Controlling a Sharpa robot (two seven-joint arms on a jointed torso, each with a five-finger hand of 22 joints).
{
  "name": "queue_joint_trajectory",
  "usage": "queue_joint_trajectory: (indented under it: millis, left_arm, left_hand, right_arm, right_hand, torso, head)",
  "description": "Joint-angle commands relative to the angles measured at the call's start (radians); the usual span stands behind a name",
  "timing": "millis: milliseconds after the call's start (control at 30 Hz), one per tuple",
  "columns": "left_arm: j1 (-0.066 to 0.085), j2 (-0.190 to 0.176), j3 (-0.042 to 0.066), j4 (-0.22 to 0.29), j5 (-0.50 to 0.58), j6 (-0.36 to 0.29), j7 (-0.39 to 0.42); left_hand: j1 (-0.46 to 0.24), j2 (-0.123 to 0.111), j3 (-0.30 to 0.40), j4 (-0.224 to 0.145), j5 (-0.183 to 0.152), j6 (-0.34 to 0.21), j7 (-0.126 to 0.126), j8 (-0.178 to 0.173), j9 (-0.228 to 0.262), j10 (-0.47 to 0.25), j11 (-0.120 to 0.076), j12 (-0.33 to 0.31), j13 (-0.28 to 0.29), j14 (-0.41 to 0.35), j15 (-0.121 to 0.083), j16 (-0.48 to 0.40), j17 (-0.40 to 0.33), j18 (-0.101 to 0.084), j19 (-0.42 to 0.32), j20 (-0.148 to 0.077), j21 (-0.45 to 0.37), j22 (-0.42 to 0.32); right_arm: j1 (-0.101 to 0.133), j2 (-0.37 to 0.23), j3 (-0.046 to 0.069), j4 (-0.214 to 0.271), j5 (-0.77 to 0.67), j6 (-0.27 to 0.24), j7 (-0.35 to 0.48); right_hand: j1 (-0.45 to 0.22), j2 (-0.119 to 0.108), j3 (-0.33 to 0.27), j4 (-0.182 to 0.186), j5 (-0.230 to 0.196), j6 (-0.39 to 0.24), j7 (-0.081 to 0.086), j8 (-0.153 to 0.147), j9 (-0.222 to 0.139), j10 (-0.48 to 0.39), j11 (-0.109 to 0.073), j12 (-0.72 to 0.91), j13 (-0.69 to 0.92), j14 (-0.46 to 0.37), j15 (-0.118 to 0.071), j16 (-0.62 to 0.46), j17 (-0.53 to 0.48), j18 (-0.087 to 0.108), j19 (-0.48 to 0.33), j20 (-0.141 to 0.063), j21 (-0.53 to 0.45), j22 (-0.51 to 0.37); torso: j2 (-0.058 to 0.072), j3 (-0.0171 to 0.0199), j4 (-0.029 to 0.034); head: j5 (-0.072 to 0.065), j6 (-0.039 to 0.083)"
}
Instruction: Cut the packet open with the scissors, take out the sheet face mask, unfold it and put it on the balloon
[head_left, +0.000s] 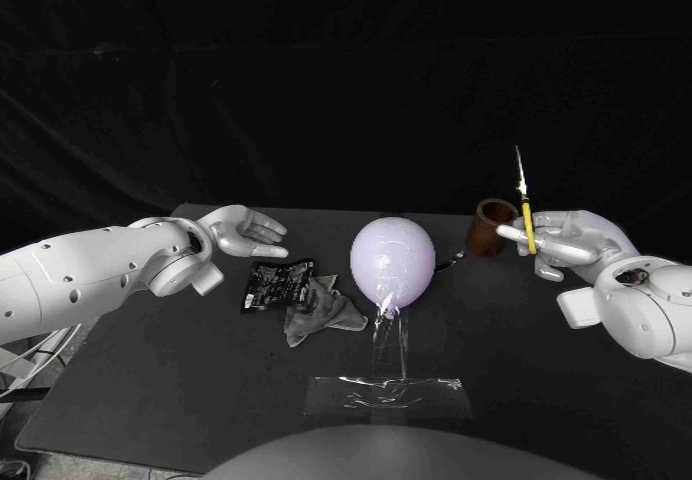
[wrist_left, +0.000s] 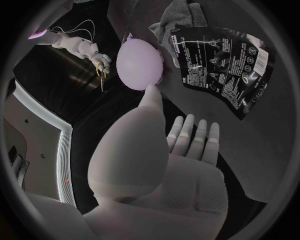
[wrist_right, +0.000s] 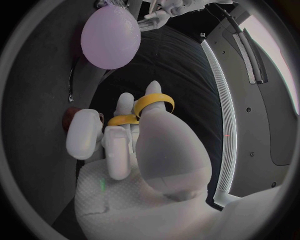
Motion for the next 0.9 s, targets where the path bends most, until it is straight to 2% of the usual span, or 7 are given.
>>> queue_joint_trajectory:
  millis: [33,233,367,500,633,767,900]
  left_arm:
    - [0.001,0.009,0.009,-0.011,0.057,-0.027,0.092]
    - [0.003,0.021,0.022,-0.022,0.111,-0.032,0.134]
    - [0.01,0.031,0.029,-0.012,0.164,-0.035,0.159]
    - [0.024,0.042,0.033,0.006,0.23,-0.045,0.183]
    - [0.043,0.053,0.034,0.024,0.282,-0.05,0.2]
    - [0.067,0.074,0.035,0.044,0.328,-0.051,0.218]
    - [0.085,0.108,0.036,0.058,0.369,-0.05,0.238]
  left_hand:
    - [0.006,0.007,0.004,-0.002,0.002,0.017,0.022,0.009,0.006,0.013,0.001,0.009,0.002,-0.005,-0.005,0.004,-0.002,-0.011,-0.004,0.001,-0.004,0.0]
    - [0.022,0.037,0.021,-0.009,0.002,0.107,0.044,0.05,0.04,0.078,0.022,0.046,0.007,0.074,-0.009,0.044,0.016,-0.01,0.044,0.001,0.009,0.007]
    - [0.041,0.06,0.028,-0.016,0.002,0.162,0.056,0.08,0.041,0.16,0.056,0.076,0.007,0.207,-0.044,0.099,0.04,-0.003,0.261,-0.001,0.086,0.037]
    - [0.07,0.089,0.036,-0.024,0.002,0.22,0.057,0.103,0.032,0.252,0.02,0.093,0.002,0.375,-0.091,0.168,0.055,0.066,0.404,-0.018,0.161,0.065]
    - [0.084,0.099,0.041,-0.021,0.002,0.249,0.046,0.11,0.025,0.31,0.003,0.102,0.003,0.451,-0.114,0.197,0.064,0.097,0.455,-0.023,0.189,0.077]
    - [0.093,0.108,0.046,-0.007,0.002,0.287,0.036,0.114,0.013,0.354,-0.01,0.092,-0.004,0.492,-0.129,0.204,0.066,0.113,0.482,-0.023,0.206,0.084]
    - [0.09,0.113,0.047,-0.005,0.002,0.302,0.033,0.113,0.006,0.372,-0.014,0.083,-0.005,0.507,-0.134,0.204,0.067,0.113,0.484,-0.023,0.208,0.084]
  right_arm:
    - [0.0,0.001,0.001,-0.001,-0.004,0.018,0.013]
    - [0.0,0.004,0.001,-0.002,-0.013,0.023,0.009]
    - [0.0,0.005,0.001,0.001,-0.037,0.037,0.0]
    - [0.0,0.006,0.001,0.005,-0.057,0.053,-0.011]
    - [0.0,0.011,0.001,0.007,-0.072,0.067,-0.026]
    - [0.0,0.023,0.001,0.008,-0.087,0.085,-0.046]
    - [0.0,0.039,0.001,0.011,-0.093,0.097,-0.055]
  right_hand:
    - [0.229,0.23,-0.001,-0.004,0.005,0.007,0.001,-0.003,0.001,0.161,-0.104,0.409,0.068,0.071,-0.009,0.003,0.077,0.011,0.004,-0.001,-0.002,0.025]
    - [0.228,0.229,-0.002,-0.004,0.005,0.006,0.001,-0.002,0.002,0.16,-0.104,0.408,0.069,0.071,-0.008,0.004,0.078,0.011,0.003,-0.001,-0.003,0.025]
    - [0.226,0.228,-0.004,-0.003,0.002,0.006,0.001,-0.003,0.004,0.159,-0.104,0.406,0.068,0.071,-0.008,0.004,0.077,0.011,0.003,-0.001,-0.004,0.025]
    - [0.223,0.229,-0.006,-0.003,-0.009,0.005,0.001,-0.003,0.007,0.158,-0.104,0.403,0.069,0.07,-0.008,0.003,0.077,0.012,0.002,-0.001,-0.005,0.025]
    - [0.223,0.229,-0.006,-0.003,-0.011,0.005,0.001,-0.003,0.007,0.157,-0.104,0.401,0.068,0.07,-0.008,0.003,0.076,0.012,0.002,-0.001,-0.005,0.025]
    - [0.222,0.231,-0.006,-0.003,-0.019,0.005,0.001,-0.004,0.009,0.156,-0.103,0.399,0.067,0.07,-0.008,0.003,0.076,0.012,0.001,-0.001,-0.007,0.024]
    - [0.222,0.231,-0.006,-0.003,-0.019,0.005,0.001,-0.004,0.009,0.156,-0.103,0.399,0.067,0.07,-0.008,0.003,0.076,0.012,0.001,-0.001,-0.007,0.024]
  torso:
    - [0.0,0.0001,-0.0004]
    - [-0.001,0.0008,-0.0002]
    - [-0.001,0.0006,-0.0005]
    - [-0.001,0.0009,-0.0011]
    - [-0.002,0.0014,-0.001]
    - [-0.002,0.0022,-0.0025]
    - [-0.001,0.0011,-0.0022]
  head:
    - [-0.002,0.0]
    - [-0.007,0.004]
    - [-0.011,0.009]
    - [-0.018,0.02]
    - [-0.027,0.032]
    - [-0.039,0.054]
    - [-0.079,0.106]
